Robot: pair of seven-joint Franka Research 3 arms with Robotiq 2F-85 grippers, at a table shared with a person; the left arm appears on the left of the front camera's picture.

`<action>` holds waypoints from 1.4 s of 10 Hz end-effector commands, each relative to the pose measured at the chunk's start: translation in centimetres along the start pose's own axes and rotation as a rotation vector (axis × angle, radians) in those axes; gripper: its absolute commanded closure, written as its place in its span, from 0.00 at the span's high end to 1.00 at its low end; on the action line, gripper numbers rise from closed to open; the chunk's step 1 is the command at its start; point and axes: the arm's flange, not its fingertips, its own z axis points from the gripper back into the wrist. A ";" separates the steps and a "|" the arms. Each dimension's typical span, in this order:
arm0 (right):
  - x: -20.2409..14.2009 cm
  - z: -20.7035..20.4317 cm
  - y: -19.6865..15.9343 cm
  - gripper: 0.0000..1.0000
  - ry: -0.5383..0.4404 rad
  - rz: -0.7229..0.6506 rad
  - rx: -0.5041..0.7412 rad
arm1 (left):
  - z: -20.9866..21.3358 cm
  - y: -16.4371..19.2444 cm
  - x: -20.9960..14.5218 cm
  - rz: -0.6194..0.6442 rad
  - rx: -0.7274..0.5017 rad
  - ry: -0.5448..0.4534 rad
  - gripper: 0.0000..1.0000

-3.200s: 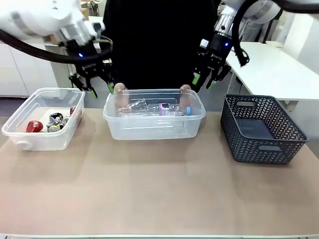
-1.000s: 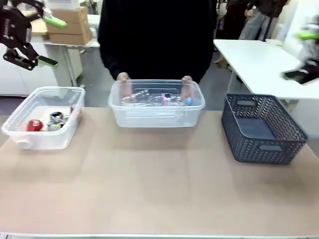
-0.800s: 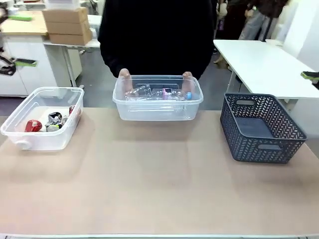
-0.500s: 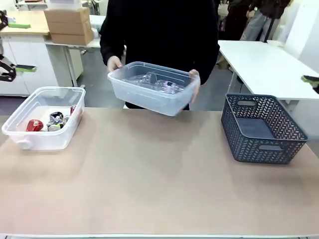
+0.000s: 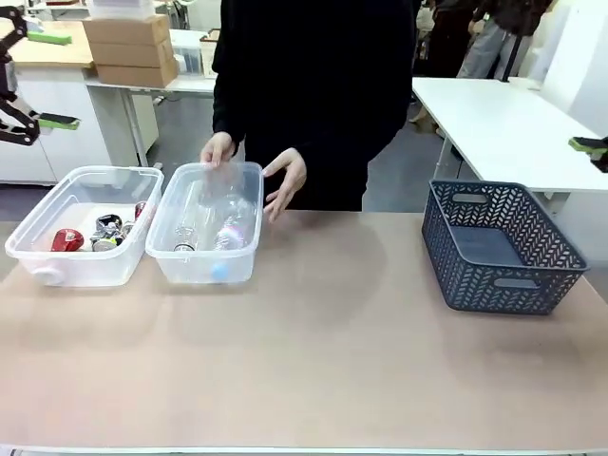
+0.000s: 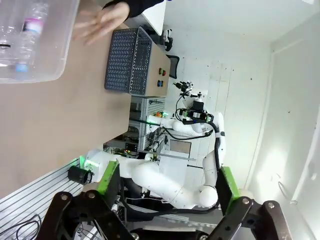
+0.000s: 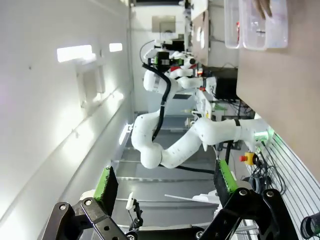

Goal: Sort the waste into each basket.
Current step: Release the Organizing box you were holding.

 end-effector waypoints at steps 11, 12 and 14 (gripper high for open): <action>-0.2 0.6 0.1 1.00 0.018 0.005 -0.012 | 0.2 0.0 -0.1 -0.009 -0.023 0.005 1.00; -0.2 0.6 0.1 1.00 0.018 0.005 -0.012 | 0.2 0.0 -0.1 -0.009 -0.023 0.005 1.00; -0.2 0.6 0.1 1.00 0.018 0.005 -0.012 | 0.2 0.0 -0.1 -0.009 -0.023 0.005 1.00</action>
